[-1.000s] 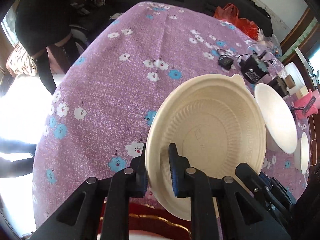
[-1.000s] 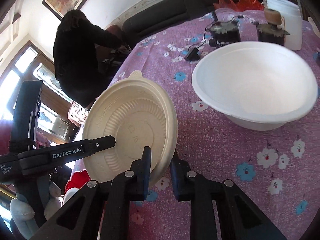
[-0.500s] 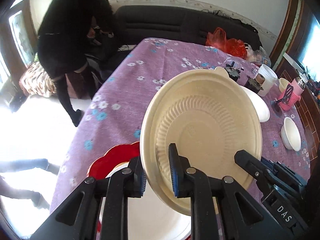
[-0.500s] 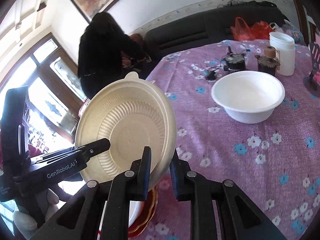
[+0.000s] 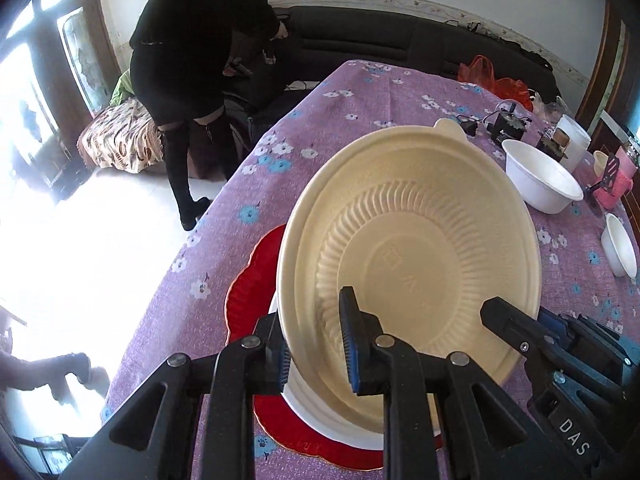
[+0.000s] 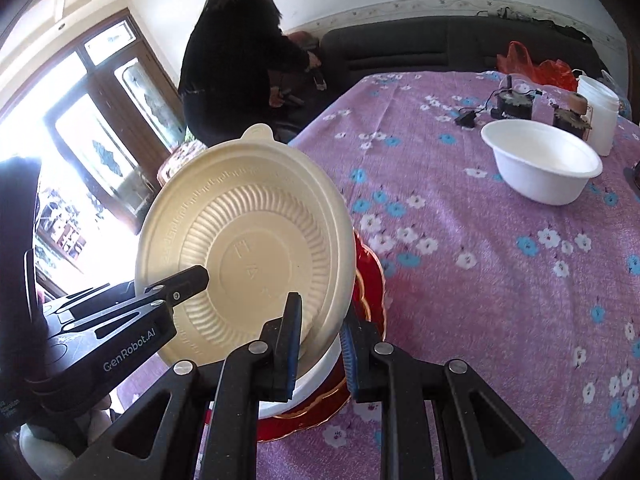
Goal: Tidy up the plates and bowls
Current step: 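Lift the cream bowl and lower it onto the white plate stack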
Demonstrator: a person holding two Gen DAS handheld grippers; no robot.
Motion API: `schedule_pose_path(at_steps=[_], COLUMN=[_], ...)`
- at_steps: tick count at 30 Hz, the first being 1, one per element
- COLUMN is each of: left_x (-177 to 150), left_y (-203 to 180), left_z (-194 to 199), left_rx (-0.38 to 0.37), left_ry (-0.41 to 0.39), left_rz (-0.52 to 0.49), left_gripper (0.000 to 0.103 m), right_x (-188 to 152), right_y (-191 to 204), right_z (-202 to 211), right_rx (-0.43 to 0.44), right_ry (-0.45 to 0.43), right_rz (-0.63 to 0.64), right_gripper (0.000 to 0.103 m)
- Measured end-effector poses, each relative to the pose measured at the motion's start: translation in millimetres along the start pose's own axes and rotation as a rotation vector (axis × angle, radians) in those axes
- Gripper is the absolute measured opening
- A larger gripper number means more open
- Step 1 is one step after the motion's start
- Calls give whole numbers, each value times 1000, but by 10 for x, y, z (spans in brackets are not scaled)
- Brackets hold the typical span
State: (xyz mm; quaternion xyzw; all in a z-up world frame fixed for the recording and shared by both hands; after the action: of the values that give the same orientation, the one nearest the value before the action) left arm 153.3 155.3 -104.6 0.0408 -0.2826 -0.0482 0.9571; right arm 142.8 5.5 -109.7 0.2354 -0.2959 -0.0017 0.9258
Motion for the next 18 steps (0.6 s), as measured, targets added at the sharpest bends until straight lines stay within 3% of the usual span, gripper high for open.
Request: schedule_pose_path(at_steps=[7, 12, 15, 18], left_x=[-107, -172, -200, -203], left_y=[36, 101, 109, 103], left_z=[-40, -36, -55, -7], left_rx=[47, 32, 37, 87], left_ry=[-5, 17, 31, 2], left_rz=[4, 38, 36, 17], left_gripper=[24, 29, 43, 58], right_x=[-86, -127, -174, -210], right_y=[127, 170, 228, 281], right_z=[-89, -140, -186, -199], right_rx=[-44, -39, -43, -59], right_ry=[-1, 24, 35, 25], right_rz=[60, 70, 99, 118], right_gripper=[21, 22, 22, 22])
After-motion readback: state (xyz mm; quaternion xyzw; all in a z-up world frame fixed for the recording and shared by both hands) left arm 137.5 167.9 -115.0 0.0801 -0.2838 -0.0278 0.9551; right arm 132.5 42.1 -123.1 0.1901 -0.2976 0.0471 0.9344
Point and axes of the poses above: each gripper's, at about its wrist camera, not at the fingertips, and z roughly against the way its jaws point, y to its left, x to its top, the point moved 2 cm from there along -z, roughly the way its jaws point, and after that the axes turned 8 degrees about -z, right-handed, at the moved point
